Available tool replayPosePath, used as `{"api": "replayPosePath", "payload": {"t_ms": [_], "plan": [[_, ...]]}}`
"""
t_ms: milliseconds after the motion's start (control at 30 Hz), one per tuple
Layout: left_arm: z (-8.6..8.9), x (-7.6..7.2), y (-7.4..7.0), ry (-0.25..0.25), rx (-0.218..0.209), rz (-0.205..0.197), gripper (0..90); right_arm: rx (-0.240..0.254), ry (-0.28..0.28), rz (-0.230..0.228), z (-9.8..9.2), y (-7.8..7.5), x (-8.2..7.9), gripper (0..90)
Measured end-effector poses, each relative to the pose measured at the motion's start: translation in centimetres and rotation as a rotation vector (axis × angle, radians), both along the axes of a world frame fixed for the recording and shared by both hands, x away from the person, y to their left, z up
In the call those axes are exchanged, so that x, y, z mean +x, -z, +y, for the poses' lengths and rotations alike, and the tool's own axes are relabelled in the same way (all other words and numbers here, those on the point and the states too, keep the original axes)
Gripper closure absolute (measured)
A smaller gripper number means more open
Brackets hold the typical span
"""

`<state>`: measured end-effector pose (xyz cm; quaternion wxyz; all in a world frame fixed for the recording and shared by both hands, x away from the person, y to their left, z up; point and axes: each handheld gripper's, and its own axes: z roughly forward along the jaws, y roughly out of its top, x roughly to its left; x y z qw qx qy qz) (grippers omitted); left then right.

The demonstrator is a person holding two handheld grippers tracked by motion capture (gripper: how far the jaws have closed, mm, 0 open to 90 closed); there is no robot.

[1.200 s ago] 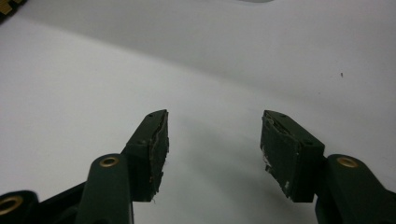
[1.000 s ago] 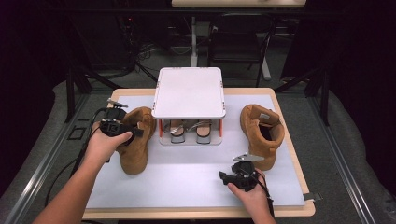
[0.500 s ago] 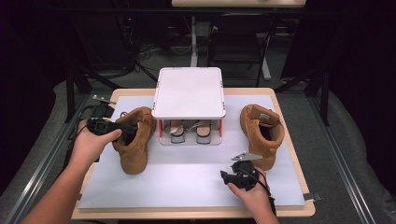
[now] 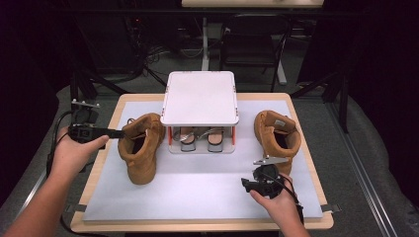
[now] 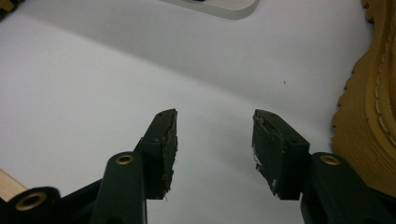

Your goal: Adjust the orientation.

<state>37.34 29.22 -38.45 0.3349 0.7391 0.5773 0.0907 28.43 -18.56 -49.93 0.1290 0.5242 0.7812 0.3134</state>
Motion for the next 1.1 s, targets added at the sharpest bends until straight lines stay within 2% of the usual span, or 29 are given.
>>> {"api": "replayPosePath", "payload": {"t_ms": [33,167,333,567,633,800,867,933,967,1000,1100], "plan": [[-0.1,0.1,0.2,0.008,-0.013,0.027,58.1,-0.012,-0.003,-0.005,-0.1,-0.4,-0.1,49.9],[-0.2,0.3,0.5,0.004,0.01,0.035,58.2,-0.011,-0.008,-0.004,-0.4,-1.4,-0.1,49.9],[-0.2,0.8,0.9,-0.003,0.006,0.047,57.0,-0.017,-0.012,0.011,-1.2,-3.1,0.0,50.4],[-0.4,1.0,1.0,0.005,0.01,0.062,56.8,-0.018,0.005,0.03,-2.2,-4.6,0.4,51.4],[-0.5,1.1,1.2,0.001,0.012,0.064,56.1,-0.025,0.014,0.029,-2.6,-5.4,0.7,51.4],[-0.6,1.1,1.1,0.004,0.011,0.063,55.1,-0.041,0.022,0.034,-3.2,-6.1,1.3,51.5],[-0.6,1.1,1.2,0.001,0.015,0.065,55.1,-0.04,0.028,0.051,-3.4,-6.2,1.4,51.9],[-0.5,1.2,1.2,0.002,0.017,0.074,55.1,-0.053,0.031,0.097,-3.8,-6.2,1.6,54.4],[-0.5,1.2,1.2,0.002,0.017,0.074,55.1,-0.053,0.031,0.097,-3.8,-6.2,1.6,54.4],[-0.5,1.2,1.3,0.002,0.019,0.077,55.1,-0.066,0.034,0.14,-4.2,-6.2,1.8,54.5],[-0.5,1.2,1.3,0.0,0.02,0.076,55.1,-0.113,0.044,0.206,-4.8,-6.2,2.1,54.4]]}}
